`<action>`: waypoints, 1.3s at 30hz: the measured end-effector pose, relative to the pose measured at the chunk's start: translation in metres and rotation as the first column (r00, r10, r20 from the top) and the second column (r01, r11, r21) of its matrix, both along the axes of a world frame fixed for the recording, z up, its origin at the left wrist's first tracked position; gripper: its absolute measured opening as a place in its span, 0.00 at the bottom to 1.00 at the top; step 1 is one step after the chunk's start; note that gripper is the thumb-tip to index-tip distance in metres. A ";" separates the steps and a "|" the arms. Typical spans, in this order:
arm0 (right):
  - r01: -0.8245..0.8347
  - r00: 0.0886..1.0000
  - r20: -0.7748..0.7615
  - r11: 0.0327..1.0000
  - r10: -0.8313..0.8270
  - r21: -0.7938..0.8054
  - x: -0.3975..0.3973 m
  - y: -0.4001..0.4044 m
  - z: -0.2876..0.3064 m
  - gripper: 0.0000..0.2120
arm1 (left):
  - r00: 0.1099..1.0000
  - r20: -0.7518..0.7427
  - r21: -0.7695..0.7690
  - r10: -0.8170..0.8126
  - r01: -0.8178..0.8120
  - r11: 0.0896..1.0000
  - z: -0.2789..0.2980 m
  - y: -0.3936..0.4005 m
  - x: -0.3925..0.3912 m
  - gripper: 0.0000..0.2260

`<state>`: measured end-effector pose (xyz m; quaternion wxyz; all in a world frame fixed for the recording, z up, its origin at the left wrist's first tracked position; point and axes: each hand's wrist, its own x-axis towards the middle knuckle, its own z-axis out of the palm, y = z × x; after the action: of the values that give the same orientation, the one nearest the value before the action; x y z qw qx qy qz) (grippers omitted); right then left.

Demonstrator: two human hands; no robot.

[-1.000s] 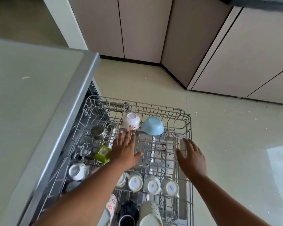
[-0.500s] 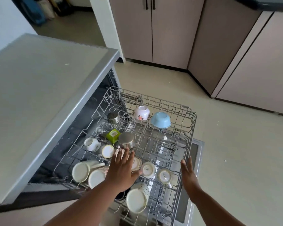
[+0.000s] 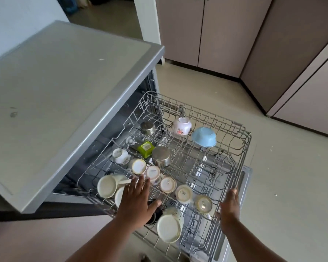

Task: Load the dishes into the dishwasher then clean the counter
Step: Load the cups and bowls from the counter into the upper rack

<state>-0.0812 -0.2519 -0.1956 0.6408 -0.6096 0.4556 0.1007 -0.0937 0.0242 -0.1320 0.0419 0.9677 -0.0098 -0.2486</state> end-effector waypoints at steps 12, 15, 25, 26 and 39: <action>-0.132 0.991 0.027 0.979 0.130 0.153 0.040 0.064 0.022 0.27 | 0.995 0.072 0.019 0.068 -0.070 0.997 0.012 0.020 0.008 0.53; -0.239 0.971 0.023 0.954 0.239 0.184 0.055 0.075 0.022 0.36 | 0.997 0.057 0.052 0.057 -0.060 0.997 0.010 0.027 0.004 0.46; -0.381 0.922 0.010 0.899 0.388 0.215 0.083 0.107 0.031 0.52 | 0.826 0.556 0.075 -0.090 0.058 0.995 0.081 0.026 0.028 0.33; -0.385 0.920 0.012 0.896 0.392 0.221 0.084 0.111 0.034 0.53 | 0.806 0.584 0.100 -0.098 0.048 0.994 0.091 0.030 0.033 0.33; -0.646 0.763 0.246 0.707 0.597 0.289 0.081 0.149 0.047 0.36 | 0.793 0.373 0.494 -0.482 0.270 0.827 0.129 0.089 0.092 0.33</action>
<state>-0.0003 -0.1032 -0.1489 0.6977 -0.6057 0.1529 0.3508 -0.0022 0.1130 -0.0030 -0.2200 0.9616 -0.1638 0.0011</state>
